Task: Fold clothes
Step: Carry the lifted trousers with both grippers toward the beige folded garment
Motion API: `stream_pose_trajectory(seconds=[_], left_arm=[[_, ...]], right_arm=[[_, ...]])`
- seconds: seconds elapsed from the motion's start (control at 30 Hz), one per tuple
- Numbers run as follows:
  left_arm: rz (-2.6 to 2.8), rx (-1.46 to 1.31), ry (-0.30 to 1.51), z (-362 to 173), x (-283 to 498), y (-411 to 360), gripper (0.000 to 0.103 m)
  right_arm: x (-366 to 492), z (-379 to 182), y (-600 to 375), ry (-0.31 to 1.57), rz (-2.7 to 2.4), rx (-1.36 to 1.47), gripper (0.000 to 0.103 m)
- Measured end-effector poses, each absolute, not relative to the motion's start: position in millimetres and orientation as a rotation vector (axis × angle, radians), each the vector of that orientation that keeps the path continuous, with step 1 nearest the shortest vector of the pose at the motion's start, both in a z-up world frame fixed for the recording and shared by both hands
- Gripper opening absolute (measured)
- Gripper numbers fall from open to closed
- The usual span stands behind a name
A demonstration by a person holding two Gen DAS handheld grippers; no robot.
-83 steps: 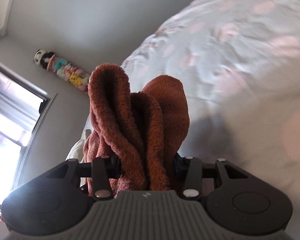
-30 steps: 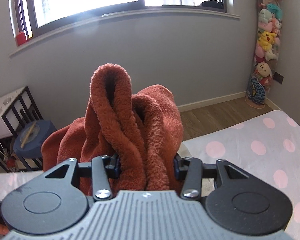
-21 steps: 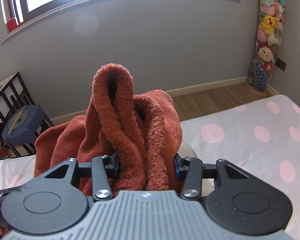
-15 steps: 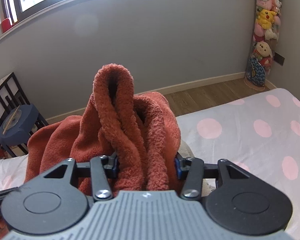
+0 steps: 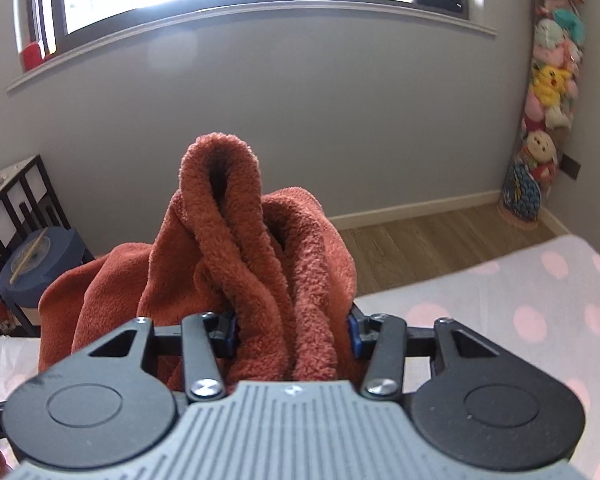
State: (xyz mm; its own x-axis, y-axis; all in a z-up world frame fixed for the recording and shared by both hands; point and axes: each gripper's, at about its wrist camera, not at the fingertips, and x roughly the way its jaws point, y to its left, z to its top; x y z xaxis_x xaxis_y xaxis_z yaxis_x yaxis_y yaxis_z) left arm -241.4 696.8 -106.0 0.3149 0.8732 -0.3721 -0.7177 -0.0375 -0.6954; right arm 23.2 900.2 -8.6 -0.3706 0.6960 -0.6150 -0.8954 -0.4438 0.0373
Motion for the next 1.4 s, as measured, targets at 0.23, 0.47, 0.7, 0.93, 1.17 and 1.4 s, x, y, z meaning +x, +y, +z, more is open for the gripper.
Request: stream_pose_trajectory(seconds=[0.23,0.47,0.7,0.93,1.17,1.4], left_arm=[[1.333,-0.985,-0.162,-117,-244,707,0.019],[1.43,-0.951,-0.117,-99,-240,702,0.026],[1.562,-0.835,-0.15,-75,-238,685,0.029],[1.444,-0.851,-0.155,-92,-232,700,0.029],[1.394,-0.838,-0.077,-117,-216,719,0.029],[1.364,-0.848,-0.07,-134,-216,726,0.029]], right_arm=[[4,-27,908,0.343,1.869,-0.7,0.061],[26,-5,895,0.376,1.809,-0.584,0.061],[14,-10,864,0.396,1.873,-0.555,0.048],[23,-51,869,0.446,1.774,-0.536,0.04],[56,-90,899,0.58,1.717,-0.436,0.037],[71,-115,914,0.666,1.707,-0.375,0.037]])
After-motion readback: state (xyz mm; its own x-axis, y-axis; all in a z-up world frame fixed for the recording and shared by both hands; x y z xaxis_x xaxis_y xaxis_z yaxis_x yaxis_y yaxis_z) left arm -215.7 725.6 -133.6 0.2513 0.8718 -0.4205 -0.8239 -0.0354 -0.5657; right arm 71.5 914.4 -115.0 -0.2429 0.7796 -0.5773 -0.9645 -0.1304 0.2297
